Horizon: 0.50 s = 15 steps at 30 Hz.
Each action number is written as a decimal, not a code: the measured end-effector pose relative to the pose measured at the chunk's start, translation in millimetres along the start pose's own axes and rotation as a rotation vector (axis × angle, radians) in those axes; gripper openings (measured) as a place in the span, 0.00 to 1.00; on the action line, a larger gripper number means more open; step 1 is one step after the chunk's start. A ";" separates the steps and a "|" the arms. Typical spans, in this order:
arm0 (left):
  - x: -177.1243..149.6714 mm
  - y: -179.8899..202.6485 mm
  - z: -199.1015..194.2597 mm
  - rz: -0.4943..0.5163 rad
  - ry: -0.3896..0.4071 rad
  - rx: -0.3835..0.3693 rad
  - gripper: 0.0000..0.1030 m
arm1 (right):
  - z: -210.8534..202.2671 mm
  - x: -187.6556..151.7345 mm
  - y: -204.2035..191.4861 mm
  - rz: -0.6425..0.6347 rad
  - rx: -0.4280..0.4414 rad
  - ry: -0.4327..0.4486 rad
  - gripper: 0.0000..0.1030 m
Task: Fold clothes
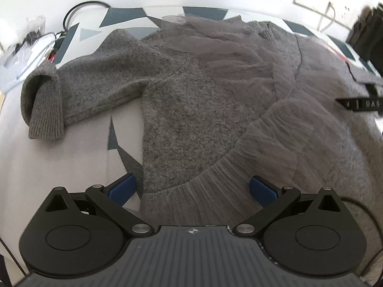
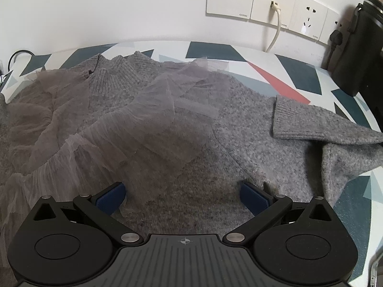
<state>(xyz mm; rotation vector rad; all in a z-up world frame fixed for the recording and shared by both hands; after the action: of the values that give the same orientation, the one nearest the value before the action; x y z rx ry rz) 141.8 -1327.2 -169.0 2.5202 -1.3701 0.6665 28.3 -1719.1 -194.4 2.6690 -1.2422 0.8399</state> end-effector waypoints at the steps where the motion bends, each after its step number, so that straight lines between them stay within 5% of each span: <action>1: 0.5 -3.2 -1.5 -0.026 0.006 -0.005 1.00 | -0.3 0.2 0.4 0.005 -0.002 -0.003 0.99; 15: 37.5 -22.7 -13.4 -0.056 0.151 0.032 1.00 | -22.2 21.4 1.1 0.061 0.045 0.056 0.99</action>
<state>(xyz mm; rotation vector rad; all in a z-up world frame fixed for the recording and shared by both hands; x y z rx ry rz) 174.3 -1337.5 -138.5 2.4651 -1.2420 0.8545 28.8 -1728.0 -164.9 2.6339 -1.3132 0.9556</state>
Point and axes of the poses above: each gripper's, at about its wrist camera, not at the fingertips, and z roughly the way its jaws point, y to its right, x to its top, the point moved 1 cm from there along z, roughly the way its jaws point, and after that the axes turned 15 degrees about z, right-handed, at the moved point
